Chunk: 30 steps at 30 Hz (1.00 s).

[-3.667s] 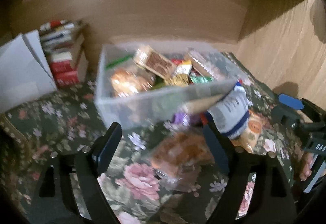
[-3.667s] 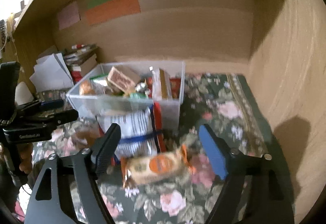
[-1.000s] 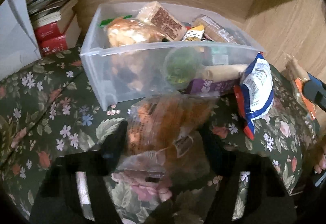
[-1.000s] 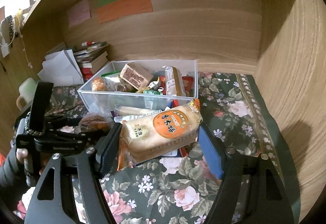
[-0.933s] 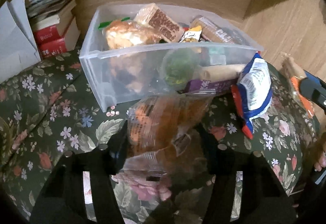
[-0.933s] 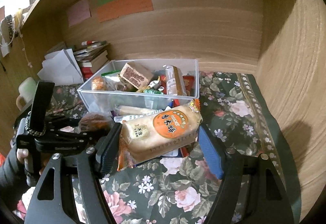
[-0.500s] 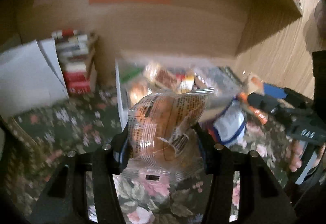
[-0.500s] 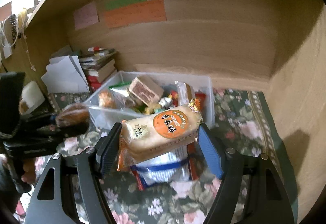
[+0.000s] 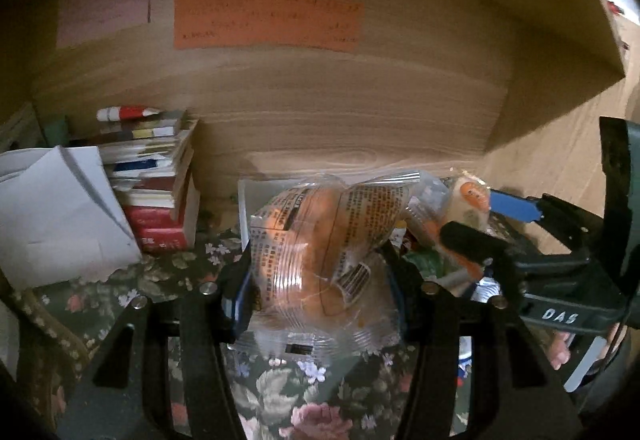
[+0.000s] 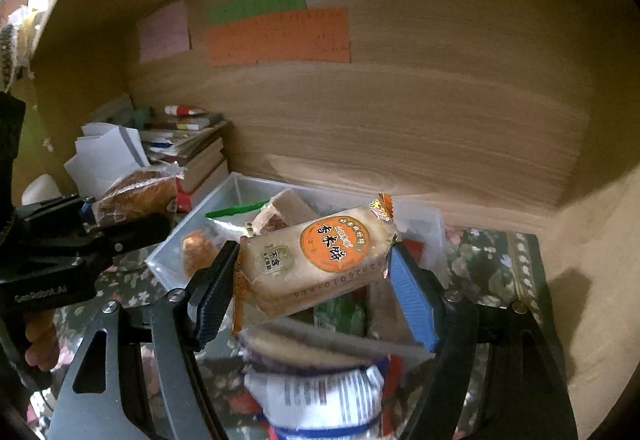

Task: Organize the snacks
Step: 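Carry the pastry bag and cake packet over the clear bin and open both tools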

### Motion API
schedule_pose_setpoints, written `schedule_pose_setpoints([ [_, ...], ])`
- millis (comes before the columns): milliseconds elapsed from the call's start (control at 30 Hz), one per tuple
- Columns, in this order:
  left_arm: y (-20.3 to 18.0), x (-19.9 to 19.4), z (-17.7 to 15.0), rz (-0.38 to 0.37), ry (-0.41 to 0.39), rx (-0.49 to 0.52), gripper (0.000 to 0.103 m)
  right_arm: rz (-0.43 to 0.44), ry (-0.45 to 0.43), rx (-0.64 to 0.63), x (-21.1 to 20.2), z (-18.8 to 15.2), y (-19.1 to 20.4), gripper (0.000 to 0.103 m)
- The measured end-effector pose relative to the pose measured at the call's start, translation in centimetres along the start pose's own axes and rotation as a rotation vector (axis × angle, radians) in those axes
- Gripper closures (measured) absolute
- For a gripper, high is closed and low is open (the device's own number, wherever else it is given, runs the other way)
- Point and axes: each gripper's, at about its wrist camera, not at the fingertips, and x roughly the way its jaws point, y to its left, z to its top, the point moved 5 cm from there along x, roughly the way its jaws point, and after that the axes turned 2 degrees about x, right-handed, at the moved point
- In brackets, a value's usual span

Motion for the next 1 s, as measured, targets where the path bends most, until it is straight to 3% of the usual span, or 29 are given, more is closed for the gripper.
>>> schedule_pose_setpoints([
  [367,1.0,4.8,0.5,0.008,0.069,-0.025,0.048,-0.024,0.096,-0.004,4.6,-0.8,-0.5,0.029],
  [467,1.1,5.3,0.3,-0.007,0.084,-0.038,0.043,-0.023,0.102,0.0,4.8,-0.8,-0.7,0.027],
  [633,0.9,4.1,0.6,-0.005,0.042,-0.036,0.03,-0.032,0.09,-0.003,4.0,-0.7,-1.1,0.019],
  [867,0.5,1.0,1.0,-0.018,-0.003,-0.028,0.024,-0.044,0.051,-0.005,1.2,-0.8,-1.5,0.017],
  [1000,-0.1,-0.9,0.1,-0.019,-0.014,-0.006,0.019,-0.048,0.024,0.004,-0.7,-1.2,-1.9,0.007],
])
